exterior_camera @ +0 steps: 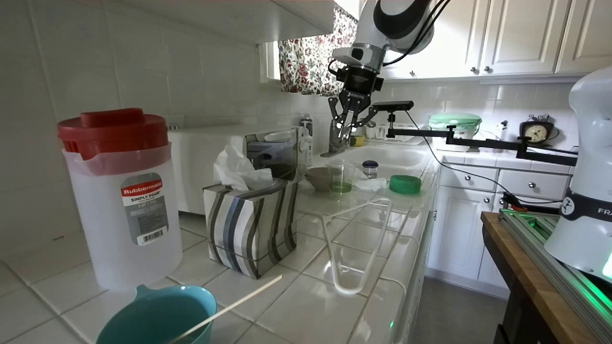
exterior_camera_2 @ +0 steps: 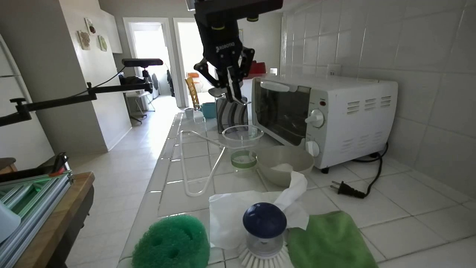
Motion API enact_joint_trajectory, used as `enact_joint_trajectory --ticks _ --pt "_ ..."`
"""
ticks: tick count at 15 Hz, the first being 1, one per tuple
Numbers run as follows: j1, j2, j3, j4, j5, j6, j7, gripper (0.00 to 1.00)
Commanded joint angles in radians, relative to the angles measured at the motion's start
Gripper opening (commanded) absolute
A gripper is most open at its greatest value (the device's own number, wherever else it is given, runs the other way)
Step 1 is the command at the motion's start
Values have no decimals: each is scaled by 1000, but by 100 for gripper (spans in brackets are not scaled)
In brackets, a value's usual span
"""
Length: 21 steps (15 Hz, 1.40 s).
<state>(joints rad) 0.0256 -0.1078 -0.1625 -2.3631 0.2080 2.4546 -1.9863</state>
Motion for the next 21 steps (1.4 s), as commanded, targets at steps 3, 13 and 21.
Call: enact_joint_trajectory --ticks 3,13,21 --pt "-20 49 36 45 -26 -86 -5 5" --pt "-24 82 95 22 -127 7 130 18" --pt "-23 99 107 21 -130 29 256 5"
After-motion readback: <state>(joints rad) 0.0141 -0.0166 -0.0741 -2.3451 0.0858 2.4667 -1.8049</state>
